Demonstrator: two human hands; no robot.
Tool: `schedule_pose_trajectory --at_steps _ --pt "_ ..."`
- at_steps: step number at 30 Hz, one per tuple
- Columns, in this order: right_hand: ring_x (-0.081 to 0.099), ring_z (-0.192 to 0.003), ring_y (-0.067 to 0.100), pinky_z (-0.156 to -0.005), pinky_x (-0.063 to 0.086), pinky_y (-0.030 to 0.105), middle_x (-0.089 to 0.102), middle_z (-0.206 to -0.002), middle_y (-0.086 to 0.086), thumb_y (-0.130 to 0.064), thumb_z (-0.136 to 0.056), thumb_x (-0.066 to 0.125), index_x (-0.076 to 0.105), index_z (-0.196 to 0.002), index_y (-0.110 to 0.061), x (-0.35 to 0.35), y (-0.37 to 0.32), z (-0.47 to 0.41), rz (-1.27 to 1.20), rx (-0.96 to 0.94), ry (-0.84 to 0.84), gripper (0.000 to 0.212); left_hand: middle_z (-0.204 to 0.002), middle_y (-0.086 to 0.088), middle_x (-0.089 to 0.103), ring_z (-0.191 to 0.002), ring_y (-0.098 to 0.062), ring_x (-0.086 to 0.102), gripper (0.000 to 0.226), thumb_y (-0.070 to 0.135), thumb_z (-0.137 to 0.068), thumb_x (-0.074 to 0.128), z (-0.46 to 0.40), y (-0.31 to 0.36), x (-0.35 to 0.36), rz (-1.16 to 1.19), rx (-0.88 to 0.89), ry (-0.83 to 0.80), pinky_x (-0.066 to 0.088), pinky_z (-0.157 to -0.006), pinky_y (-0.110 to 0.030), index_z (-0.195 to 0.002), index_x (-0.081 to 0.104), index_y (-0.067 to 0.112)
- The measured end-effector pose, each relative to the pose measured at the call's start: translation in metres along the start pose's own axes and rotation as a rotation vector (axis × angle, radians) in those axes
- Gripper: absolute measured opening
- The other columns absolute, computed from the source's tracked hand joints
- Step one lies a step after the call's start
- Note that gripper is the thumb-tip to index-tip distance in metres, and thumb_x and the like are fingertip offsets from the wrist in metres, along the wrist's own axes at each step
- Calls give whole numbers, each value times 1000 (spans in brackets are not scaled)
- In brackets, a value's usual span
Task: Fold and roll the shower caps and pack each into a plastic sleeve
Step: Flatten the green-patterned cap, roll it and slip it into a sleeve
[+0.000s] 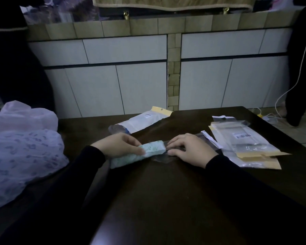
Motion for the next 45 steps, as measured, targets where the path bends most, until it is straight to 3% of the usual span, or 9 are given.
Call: schedule_pose_trajectory --at_steps 4,9,16,22,25,28,32,38,45 --pt "50 -96 -12 -84 37 9 59 -105 -26 -35 -91 61 70 -111 -32 -7 5 1 -270 1 153 22 -93 15 74 -97 -7 64 19 51 -73 76 4 -9 -6 -12 -53 -86 44 -101 -31 -83 77 36" --pt "50 -105 -13 -90 39 9 57 -111 -30 -30 -89 64 69 -112 -33 -7 -8 4 -345 -100 200 24 -91 14 74 -97 -7 65 18 50 -72 77 0 -1 -3 -2 -52 -82 46 -98 -27 -81 78 35" --pt "42 -120 -4 -102 38 22 51 -131 -22 -36 -84 69 60 -126 -34 7 -15 4 -240 -76 49 43 -87 11 74 -91 -3 64 21 49 -73 78 -10 15 8 15 -14 30 49 -80 -18 -85 78 32" --pt "42 -113 -7 -100 40 25 47 -132 -23 -35 -95 54 56 -131 -35 7 -14 2 -189 -93 -22 36 -87 13 73 -86 -1 64 22 47 -78 74 -12 16 11 -52 101 132 45 -72 -11 -94 75 32" --pt "43 -94 -12 -86 37 16 48 -133 -20 -31 -95 55 54 -133 -35 7 -15 3 -108 -123 9 38 -88 13 71 -85 0 63 24 48 -75 76 -5 10 3 -9 144 248 47 -76 -14 -93 74 31" --pt "43 -114 -4 -93 39 16 48 -135 -20 -34 -94 55 52 -134 -36 8 -16 3 -65 -102 34 40 -93 15 69 -89 -1 63 33 54 -69 78 6 -8 -11 -71 102 188 49 -80 -19 -95 72 34" --pt "34 -129 3 -110 31 34 42 -140 -20 -39 -95 53 50 -135 -41 7 -18 4 34 -84 48 40 -80 7 68 -71 -8 62 29 41 -69 83 16 -26 -24 -128 9 171 47 -67 -19 -93 73 29" --pt "32 -127 5 -108 22 32 42 -136 -19 -43 -95 51 47 -136 -44 5 -24 6 104 -113 66 41 -75 9 67 -68 -4 57 18 31 -72 83 8 5 7 -26 163 244 42 -66 -18 -87 73 31" --pt "38 -119 10 -103 30 33 45 -128 -13 -54 -89 54 46 -137 -41 -2 -21 10 204 -11 186 51 -61 5 69 -53 -3 56 15 34 -73 82 11 -13 -1 140 51 256 47 -60 -21 -80 73 23"
Point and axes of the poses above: each hand's wrist, its own z-axis away from the middle knuckle, its own x-axis out of the palm, y = z × x, the point moved 6 cm from there along -z, towards the middle knuckle
